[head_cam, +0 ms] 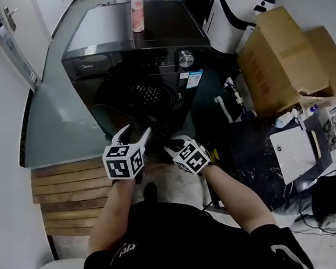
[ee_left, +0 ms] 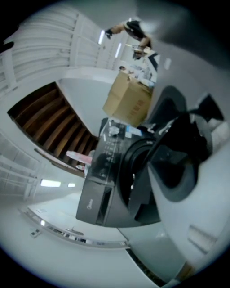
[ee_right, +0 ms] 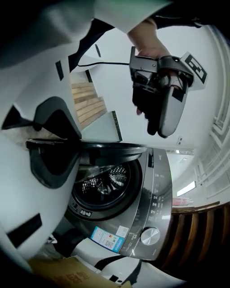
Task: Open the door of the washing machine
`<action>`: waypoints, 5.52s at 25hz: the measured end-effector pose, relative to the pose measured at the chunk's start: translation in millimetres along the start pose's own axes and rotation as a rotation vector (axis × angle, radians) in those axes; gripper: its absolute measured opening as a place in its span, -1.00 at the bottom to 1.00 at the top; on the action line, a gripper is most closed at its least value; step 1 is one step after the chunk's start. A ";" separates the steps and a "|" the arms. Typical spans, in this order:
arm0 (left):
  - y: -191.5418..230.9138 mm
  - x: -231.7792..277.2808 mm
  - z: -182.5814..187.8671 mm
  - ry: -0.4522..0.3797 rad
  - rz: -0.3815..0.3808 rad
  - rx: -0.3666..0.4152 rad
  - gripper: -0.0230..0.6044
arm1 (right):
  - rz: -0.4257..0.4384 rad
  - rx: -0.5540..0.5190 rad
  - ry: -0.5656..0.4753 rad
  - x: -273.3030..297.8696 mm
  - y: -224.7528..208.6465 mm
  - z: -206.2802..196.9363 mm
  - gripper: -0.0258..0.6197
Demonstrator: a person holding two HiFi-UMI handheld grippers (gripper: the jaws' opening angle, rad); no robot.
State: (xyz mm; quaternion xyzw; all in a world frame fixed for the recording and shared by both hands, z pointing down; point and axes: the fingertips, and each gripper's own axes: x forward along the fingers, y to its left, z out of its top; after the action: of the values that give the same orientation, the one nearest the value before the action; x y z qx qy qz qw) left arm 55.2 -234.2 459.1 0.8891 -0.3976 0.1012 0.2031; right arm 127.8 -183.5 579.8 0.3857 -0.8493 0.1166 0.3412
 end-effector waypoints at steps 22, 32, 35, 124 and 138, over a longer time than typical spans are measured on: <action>73.4 -124.8 -98.5 0.044 0.320 -0.115 -0.20 | 0.240 -0.034 -0.090 -54.0 133.6 -25.2 -0.69; 115.2 -168.7 -106.4 0.060 0.382 -0.111 -0.32 | 0.232 -0.058 -0.173 -55.9 125.5 18.1 -0.71; 126.7 -178.3 -107.5 0.054 0.360 -0.120 -0.32 | 0.228 -0.050 -0.201 -47.5 118.8 40.7 -0.72; 78.4 -51.6 142.8 -0.275 0.228 0.180 -0.89 | -0.124 0.112 -0.657 -143.8 -73.6 192.7 -0.95; 101.4 -61.9 117.2 -0.269 0.258 0.161 -0.90 | -0.184 0.124 -0.673 -134.4 -84.8 171.6 -0.95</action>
State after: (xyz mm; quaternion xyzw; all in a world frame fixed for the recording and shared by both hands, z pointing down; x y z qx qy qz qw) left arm -59.5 -305.7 361.3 0.8497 -0.5222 0.0384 0.0617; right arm 169.2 -242.5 357.4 0.4975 -0.8670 0.0029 0.0272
